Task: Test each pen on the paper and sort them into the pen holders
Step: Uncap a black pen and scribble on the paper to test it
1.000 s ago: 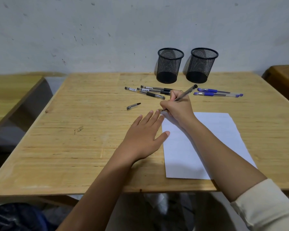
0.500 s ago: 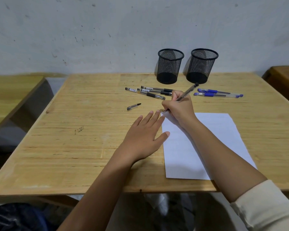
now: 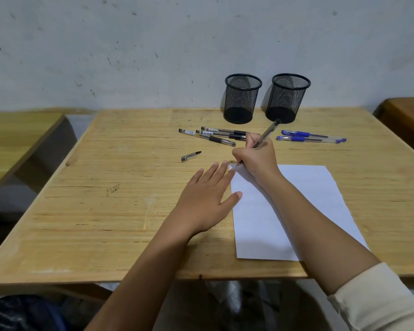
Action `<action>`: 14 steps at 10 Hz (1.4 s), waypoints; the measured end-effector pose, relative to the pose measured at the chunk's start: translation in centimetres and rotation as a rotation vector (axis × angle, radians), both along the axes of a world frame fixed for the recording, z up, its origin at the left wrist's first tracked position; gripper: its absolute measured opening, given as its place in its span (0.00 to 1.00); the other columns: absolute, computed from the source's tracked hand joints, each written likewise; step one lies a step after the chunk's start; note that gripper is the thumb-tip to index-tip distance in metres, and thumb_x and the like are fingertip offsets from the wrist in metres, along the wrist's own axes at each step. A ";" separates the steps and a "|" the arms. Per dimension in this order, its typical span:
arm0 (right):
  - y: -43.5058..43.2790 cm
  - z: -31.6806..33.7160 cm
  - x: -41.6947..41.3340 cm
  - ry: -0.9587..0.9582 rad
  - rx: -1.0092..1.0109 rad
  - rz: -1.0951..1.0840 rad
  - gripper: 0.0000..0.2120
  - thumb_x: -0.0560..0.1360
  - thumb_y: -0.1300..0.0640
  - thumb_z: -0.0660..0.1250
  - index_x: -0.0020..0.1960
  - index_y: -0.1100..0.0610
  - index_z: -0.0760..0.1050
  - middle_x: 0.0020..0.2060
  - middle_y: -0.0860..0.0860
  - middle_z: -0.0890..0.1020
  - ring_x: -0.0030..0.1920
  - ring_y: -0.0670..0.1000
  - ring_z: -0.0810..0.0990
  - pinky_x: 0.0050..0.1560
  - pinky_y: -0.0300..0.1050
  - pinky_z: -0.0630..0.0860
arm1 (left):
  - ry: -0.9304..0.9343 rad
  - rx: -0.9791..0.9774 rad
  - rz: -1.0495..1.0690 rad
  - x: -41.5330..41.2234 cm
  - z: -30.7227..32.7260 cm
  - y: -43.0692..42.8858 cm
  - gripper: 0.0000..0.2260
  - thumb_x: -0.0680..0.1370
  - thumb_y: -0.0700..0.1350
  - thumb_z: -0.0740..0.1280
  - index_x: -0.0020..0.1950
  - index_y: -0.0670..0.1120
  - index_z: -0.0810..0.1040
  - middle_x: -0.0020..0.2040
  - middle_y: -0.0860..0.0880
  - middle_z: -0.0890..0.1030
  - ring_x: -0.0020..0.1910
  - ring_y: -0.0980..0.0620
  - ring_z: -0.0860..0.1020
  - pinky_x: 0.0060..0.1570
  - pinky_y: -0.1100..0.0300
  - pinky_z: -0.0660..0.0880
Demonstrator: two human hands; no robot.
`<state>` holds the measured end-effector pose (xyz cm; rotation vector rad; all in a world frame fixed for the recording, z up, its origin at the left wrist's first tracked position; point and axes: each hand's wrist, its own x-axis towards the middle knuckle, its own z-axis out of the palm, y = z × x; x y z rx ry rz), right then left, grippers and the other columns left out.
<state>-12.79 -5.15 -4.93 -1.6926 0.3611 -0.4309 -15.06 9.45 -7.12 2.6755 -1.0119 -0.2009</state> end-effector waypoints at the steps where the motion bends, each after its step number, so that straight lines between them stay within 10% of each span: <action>1: 0.1 0.1 -0.2 -0.026 -0.008 -0.013 0.19 0.64 0.72 0.65 0.28 0.56 0.57 0.27 0.50 0.60 0.29 0.45 0.60 0.31 0.38 0.62 | 0.001 0.002 0.002 0.1 0.0 0.0 0.26 0.80 0.59 0.46 0.77 0.54 0.45 0.78 0.55 0.42 0.76 0.58 0.39 0.73 0.57 0.37; 6: -0.9 0.7 -0.9 -0.076 0.279 -0.090 0.14 0.68 0.71 0.69 0.32 0.58 0.68 0.31 0.56 0.74 0.29 0.45 0.74 0.29 0.32 0.74 | -0.003 -0.029 0.042 -0.3 -0.2 -0.3 0.27 0.80 0.59 0.47 0.77 0.53 0.46 0.78 0.55 0.43 0.76 0.58 0.41 0.74 0.56 0.39; 10: -4.6 2.3 -6.5 -0.172 0.509 0.060 0.05 0.72 0.71 0.65 0.47 0.68 0.78 0.41 0.59 0.84 0.43 0.55 0.85 0.48 0.40 0.81 | 0.064 -0.088 -0.022 0.4 1.3 -0.2 0.29 0.80 0.58 0.53 0.77 0.49 0.49 0.78 0.52 0.45 0.77 0.56 0.46 0.75 0.55 0.45; 14: -6.6 4.0 -6.2 -0.221 0.526 0.057 0.05 0.72 0.72 0.64 0.43 0.67 0.78 0.36 0.55 0.85 0.38 0.52 0.85 0.41 0.35 0.80 | -0.062 -0.369 0.312 6.2 0.6 2.9 0.14 0.80 0.47 0.59 0.60 0.40 0.75 0.62 0.46 0.74 0.63 0.47 0.71 0.56 0.57 0.69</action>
